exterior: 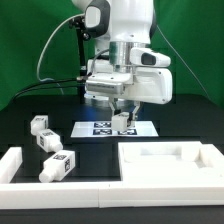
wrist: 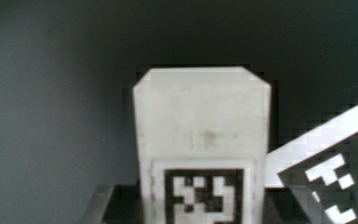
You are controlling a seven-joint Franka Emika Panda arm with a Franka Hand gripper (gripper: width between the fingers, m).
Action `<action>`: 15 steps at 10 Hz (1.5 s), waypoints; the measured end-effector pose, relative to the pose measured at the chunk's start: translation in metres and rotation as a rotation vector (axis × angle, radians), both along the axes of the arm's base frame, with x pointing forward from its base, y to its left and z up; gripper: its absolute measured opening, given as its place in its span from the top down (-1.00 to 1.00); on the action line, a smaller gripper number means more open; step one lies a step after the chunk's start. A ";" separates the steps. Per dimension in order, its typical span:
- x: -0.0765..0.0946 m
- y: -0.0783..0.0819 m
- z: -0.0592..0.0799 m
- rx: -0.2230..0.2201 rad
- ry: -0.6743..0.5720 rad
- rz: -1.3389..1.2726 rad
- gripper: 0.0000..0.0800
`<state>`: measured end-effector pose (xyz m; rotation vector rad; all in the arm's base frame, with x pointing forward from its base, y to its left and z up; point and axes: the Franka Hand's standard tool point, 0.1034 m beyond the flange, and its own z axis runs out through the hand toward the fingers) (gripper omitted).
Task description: Assemble one leg
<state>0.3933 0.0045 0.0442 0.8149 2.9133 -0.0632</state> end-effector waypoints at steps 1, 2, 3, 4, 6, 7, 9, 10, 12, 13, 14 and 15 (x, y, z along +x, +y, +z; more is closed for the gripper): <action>-0.006 0.006 -0.009 0.003 0.022 0.011 0.30; -0.014 0.013 -0.022 0.004 0.053 0.016 0.30; -0.015 0.017 -0.029 0.005 0.066 0.016 0.30; -0.014 0.019 -0.029 0.008 0.064 -0.002 0.30; -0.014 0.020 -0.029 0.012 0.060 -0.034 0.30; -0.014 0.020 -0.029 0.013 0.059 -0.046 0.30; -0.014 0.019 -0.029 0.012 0.060 -0.048 0.14; -0.014 0.019 -0.029 0.012 0.060 -0.050 -0.27; -0.011 0.011 -0.010 0.015 0.027 -0.072 -0.54; -0.011 0.006 0.004 0.017 0.003 -0.105 -0.61; -0.010 0.003 0.009 0.024 -0.011 -0.164 -0.61; -0.009 0.001 0.010 0.040 -0.024 -0.298 -0.62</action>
Offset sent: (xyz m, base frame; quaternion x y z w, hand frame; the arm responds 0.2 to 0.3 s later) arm -0.0027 0.0262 -0.0275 -0.0078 0.0366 0.0076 0.9993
